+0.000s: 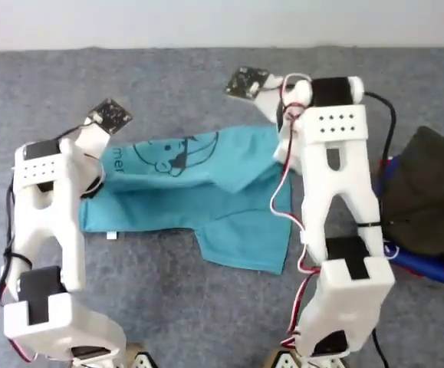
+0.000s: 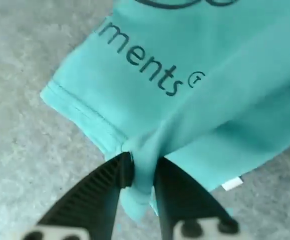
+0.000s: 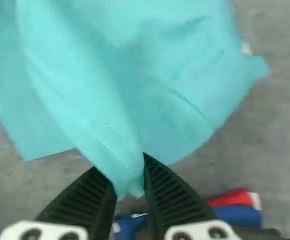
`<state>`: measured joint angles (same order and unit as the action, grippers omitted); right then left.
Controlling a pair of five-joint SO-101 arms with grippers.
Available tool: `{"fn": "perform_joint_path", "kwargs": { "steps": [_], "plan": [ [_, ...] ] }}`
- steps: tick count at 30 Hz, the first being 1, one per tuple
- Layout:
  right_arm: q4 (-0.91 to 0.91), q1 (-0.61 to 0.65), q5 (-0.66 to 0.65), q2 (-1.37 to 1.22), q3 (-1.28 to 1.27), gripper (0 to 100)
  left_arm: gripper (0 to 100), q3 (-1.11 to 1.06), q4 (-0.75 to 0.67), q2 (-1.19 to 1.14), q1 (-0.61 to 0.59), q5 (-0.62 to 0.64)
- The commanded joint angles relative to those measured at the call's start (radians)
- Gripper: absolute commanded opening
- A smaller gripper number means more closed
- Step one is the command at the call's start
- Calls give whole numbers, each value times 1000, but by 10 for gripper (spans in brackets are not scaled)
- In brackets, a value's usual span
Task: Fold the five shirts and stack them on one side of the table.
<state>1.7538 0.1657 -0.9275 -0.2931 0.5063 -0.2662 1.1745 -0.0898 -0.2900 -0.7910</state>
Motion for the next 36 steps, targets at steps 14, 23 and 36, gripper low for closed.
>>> {"fn": "perform_joint_path", "kwargs": {
  "steps": [14, 23, 36],
  "plan": [
    [10, 64, 69, 197, -425, 10, 69, 47, 74, 14, -32, -3],
    [42, 68, 68, 199, -427, 87, 111, 47, 130, 37, -41, -34],
    [35, 67, 126, 444, -414, 338, 178, 45, 262, 376, -38, -29]
  ]
}}
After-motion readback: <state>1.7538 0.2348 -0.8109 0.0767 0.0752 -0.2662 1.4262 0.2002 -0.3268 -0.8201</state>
